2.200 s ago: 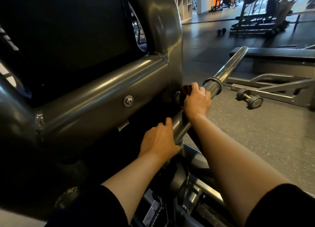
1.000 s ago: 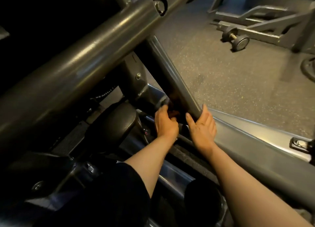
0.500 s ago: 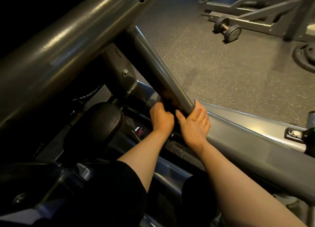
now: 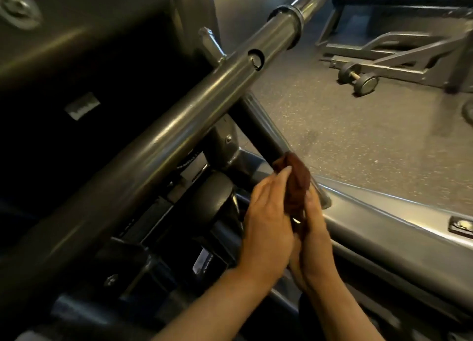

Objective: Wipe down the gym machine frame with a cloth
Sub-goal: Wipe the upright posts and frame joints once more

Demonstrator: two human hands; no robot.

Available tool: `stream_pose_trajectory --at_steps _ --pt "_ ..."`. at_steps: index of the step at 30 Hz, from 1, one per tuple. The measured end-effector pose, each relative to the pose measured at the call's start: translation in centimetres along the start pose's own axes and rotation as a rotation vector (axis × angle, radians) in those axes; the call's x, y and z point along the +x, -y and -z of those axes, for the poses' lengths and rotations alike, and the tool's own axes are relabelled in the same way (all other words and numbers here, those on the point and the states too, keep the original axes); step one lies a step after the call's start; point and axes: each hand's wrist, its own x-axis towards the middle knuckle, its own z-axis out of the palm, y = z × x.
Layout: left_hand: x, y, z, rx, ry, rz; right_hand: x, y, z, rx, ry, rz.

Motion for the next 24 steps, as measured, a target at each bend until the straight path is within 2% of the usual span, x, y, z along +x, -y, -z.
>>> stream_pose_trajectory --at_steps 2,3,5,7,10,13,17,20,24 --pt "0.6 0.0 2.5 0.209 0.207 -0.099 0.2 0.0 -2.5 0.106 0.054 -0.065" --pt "1.1 0.6 3.9 0.345 0.245 -0.161 0.9 0.0 -3.4 0.105 0.022 -0.067" --pt "2.4 2.0 7.1 0.602 0.230 -0.289 2.3 -0.4 -4.4 0.004 -0.107 -0.043" --pt "3.5 3.7 9.5 0.700 0.247 -0.300 3.6 -1.4 -4.8 -0.174 -0.184 -0.034" --pt "3.4 6.0 10.3 0.436 0.379 -0.110 5.5 -3.7 -5.3 -0.306 -0.189 -0.049" --pt "3.2 6.8 9.6 0.281 0.365 -0.048 8.3 -6.4 -5.2 -0.296 -0.142 -0.117" --pt "3.2 7.1 9.7 0.177 0.304 -0.013 11.7 -8.6 -5.9 -0.412 -0.012 -0.101" --pt "3.1 7.2 9.7 0.139 0.285 -0.010 14.7 -8.6 -6.9 -0.588 0.069 -0.050" --pt "3.1 6.9 9.7 0.113 0.282 0.007 17.3 -8.0 -6.6 -0.633 0.048 -0.056"
